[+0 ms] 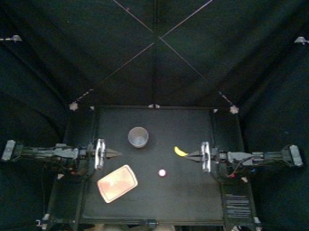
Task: Pick the banana then place it on the pink plate
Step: Pick the banana
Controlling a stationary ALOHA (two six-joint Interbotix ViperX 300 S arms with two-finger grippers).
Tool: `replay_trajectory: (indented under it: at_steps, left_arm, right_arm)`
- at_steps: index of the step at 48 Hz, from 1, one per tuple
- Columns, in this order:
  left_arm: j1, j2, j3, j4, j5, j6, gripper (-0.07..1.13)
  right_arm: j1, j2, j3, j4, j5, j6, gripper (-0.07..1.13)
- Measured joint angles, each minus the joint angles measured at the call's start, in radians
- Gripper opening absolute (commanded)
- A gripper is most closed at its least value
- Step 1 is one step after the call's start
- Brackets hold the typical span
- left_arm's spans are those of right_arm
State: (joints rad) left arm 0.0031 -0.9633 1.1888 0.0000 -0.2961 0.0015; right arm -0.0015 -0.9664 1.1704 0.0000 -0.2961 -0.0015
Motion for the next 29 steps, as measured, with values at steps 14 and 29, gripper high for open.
replay_trajectory:
  at_steps: [14, 29]
  left_arm:
    - [0.092, 0.064, 0.000, -0.060, -0.021, -0.005, 0.10]
    - [0.094, 0.066, 0.000, -0.072, -0.023, -0.002, 0.10]
  right_arm:
    - [-0.207, 0.190, -0.006, 0.097, 0.028, 0.066, 0.07]
    - [-0.379, 0.305, -0.055, 0.187, 0.356, 0.092, 0.23]
